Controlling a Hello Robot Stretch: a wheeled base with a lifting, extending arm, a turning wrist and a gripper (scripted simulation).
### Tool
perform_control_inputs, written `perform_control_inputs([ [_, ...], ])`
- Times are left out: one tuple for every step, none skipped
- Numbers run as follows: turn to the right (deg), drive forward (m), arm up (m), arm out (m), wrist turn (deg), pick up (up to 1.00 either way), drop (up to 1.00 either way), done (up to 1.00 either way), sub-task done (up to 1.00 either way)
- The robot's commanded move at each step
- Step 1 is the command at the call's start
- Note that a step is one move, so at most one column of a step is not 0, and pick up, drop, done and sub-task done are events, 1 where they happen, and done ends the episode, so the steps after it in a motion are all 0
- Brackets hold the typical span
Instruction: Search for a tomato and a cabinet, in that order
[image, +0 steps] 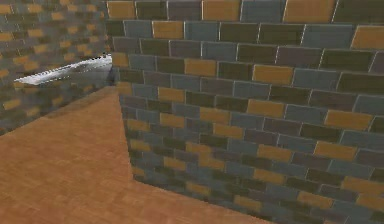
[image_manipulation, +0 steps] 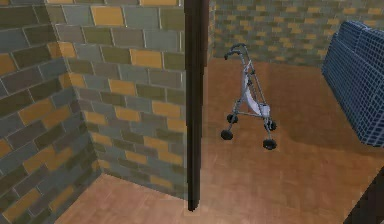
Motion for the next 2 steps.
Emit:
perform_control_inputs([
  [12.0, 0.0, 0.0, 0.0, 0.0, 0.0, 0.0, 0.0, 0.0],
  [0.0, 0.15, 0.0, 0.0, 0.0, 0.0, 0.0, 0.0, 0.0],
])
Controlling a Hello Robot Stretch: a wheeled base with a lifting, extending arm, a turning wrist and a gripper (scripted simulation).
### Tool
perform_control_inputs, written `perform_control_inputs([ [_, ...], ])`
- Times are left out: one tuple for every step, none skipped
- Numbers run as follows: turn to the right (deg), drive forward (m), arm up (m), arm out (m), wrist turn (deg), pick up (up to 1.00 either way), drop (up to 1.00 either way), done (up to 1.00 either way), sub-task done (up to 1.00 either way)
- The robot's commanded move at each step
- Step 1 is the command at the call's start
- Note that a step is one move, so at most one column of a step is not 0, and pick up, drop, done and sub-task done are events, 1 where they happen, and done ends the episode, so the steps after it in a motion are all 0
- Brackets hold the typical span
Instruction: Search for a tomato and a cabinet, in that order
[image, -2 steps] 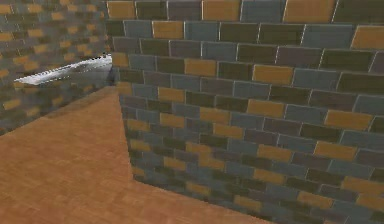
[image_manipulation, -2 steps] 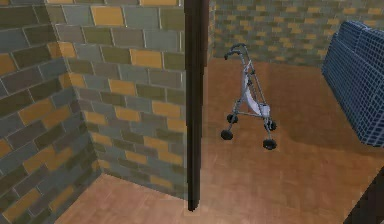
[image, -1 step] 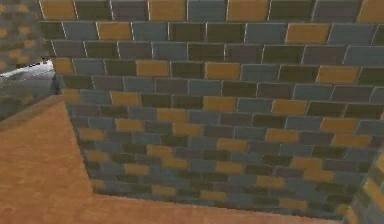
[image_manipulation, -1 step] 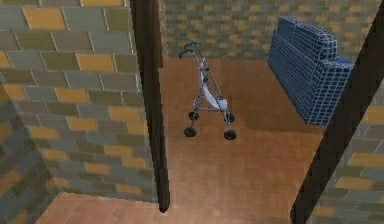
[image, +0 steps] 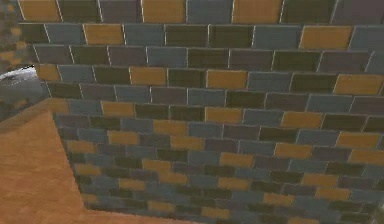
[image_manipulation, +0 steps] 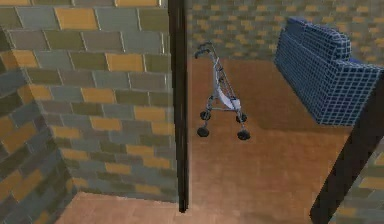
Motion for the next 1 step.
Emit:
perform_control_inputs([
  [-45.0, 0.0, 0.0, 0.0, 0.0, 0.0, 0.0, 0.0, 0.0],
])
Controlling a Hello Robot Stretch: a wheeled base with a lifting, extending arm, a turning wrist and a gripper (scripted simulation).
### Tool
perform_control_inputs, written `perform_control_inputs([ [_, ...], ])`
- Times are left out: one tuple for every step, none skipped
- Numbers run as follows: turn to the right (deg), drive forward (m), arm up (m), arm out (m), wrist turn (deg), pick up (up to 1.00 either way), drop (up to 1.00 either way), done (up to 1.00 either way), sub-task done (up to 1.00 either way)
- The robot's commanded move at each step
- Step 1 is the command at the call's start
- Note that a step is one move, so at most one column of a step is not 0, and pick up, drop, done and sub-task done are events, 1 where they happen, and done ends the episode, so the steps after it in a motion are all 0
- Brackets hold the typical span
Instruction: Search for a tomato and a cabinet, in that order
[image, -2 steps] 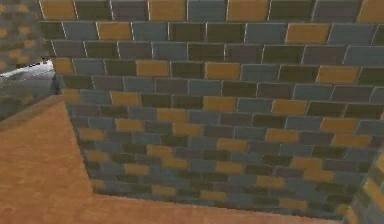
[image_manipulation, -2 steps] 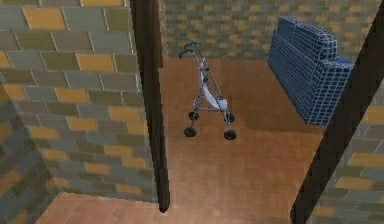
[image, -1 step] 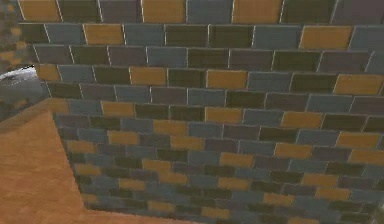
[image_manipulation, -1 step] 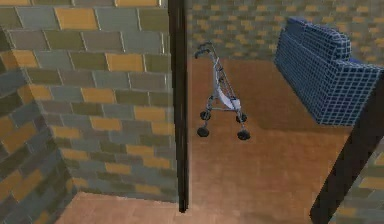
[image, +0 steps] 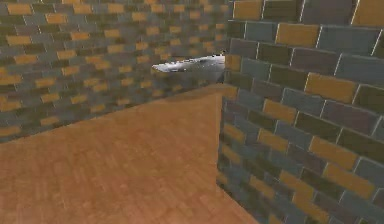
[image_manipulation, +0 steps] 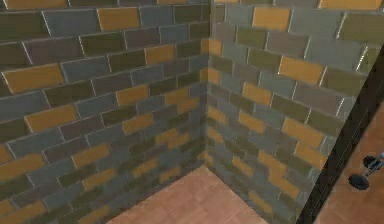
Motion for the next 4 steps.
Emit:
perform_control_inputs([
  [-33.0, 0.0, 0.0, 0.0, 0.0, 0.0, 0.0, 0.0, 0.0],
  [0.0, 1.0, 0.0, 0.0, 0.0, 0.0, 0.0, 0.0, 0.0],
  [-3.0, 0.0, 0.0, 0.0, 0.0, 0.0, 0.0, 0.0, 0.0],
  [0.0, 0.65, 0.0, 0.0, 0.0, 0.0, 0.0, 0.0, 0.0],
])
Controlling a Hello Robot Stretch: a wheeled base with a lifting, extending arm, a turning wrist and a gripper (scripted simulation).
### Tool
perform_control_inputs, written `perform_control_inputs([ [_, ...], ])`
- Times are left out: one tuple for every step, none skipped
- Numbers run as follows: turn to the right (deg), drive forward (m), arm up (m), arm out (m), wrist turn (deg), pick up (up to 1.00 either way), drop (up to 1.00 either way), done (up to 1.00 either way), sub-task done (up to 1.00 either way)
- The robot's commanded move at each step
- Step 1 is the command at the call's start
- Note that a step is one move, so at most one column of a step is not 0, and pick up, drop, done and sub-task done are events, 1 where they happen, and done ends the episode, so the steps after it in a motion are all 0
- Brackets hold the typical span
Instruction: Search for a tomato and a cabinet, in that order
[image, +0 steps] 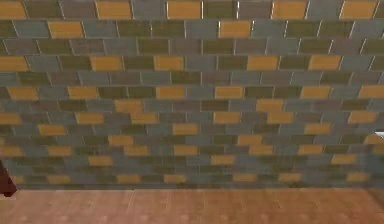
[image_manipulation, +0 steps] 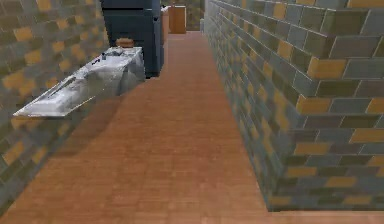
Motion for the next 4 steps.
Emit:
perform_control_inputs([
  [-45.0, 0.0, 0.0, 0.0, 0.0, 0.0, 0.0, 0.0, 0.0],
  [0.0, 0.4, 0.0, 0.0, 0.0, 0.0, 0.0, 0.0, 0.0],
  [-27.0, 0.0, 0.0, 0.0, 0.0, 0.0, 0.0, 0.0, 0.0],
  [0.0, 0.85, 0.0, 0.0, 0.0, 0.0, 0.0, 0.0, 0.0],
])
